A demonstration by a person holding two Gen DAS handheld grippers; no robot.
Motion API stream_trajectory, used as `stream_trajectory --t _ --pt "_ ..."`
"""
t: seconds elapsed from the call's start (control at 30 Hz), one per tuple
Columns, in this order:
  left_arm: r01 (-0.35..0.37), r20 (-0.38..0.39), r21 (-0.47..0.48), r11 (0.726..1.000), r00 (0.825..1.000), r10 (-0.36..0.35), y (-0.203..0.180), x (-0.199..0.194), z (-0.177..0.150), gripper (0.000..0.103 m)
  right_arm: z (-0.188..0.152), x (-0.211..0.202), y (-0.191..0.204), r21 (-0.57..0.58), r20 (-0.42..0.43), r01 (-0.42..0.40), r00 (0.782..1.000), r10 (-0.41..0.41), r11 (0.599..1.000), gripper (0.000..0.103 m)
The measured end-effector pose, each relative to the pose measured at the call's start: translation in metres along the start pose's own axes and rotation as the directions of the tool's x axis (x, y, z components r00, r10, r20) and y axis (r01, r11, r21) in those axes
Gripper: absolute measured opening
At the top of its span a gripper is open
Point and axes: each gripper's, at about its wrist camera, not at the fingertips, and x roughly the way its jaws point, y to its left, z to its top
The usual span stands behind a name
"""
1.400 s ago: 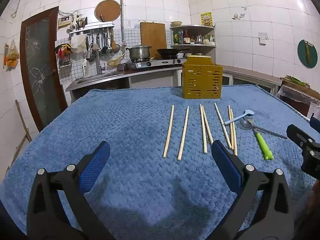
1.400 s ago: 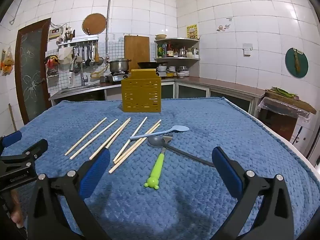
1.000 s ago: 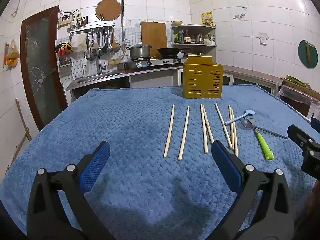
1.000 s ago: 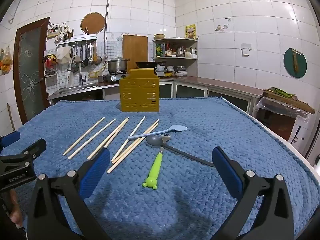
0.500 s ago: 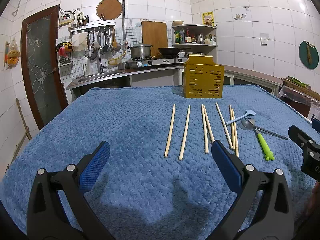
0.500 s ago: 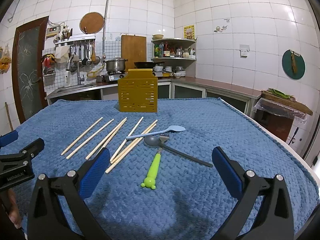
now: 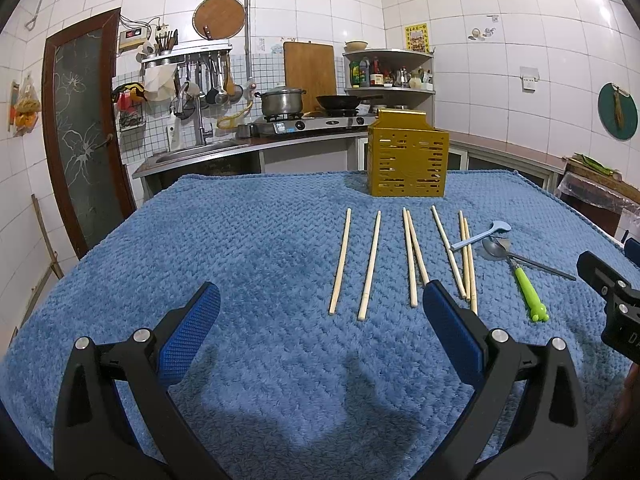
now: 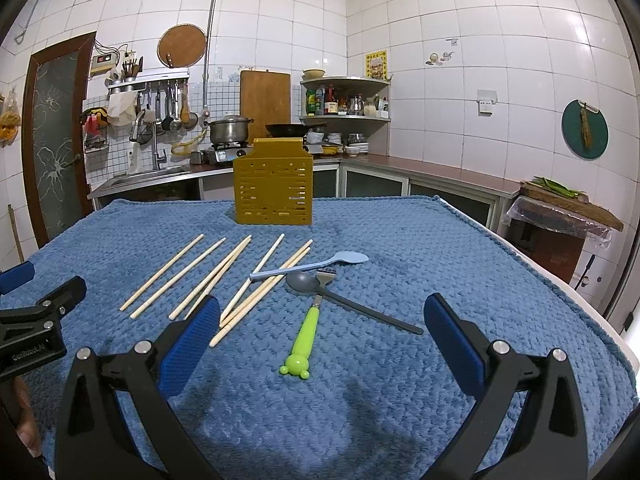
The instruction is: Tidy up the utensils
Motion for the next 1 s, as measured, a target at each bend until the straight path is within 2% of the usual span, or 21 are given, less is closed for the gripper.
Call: stream_trajectory --t 1.0 --pt "0.002 -0.002 -0.004 1.000 1.000 -0.002 0.0016 0.0011 -0.0006 0.098 0.0013 -0.0027 -0.0025 0.007 0.006 0.013 1.000 -0.013 1.000 0.099"
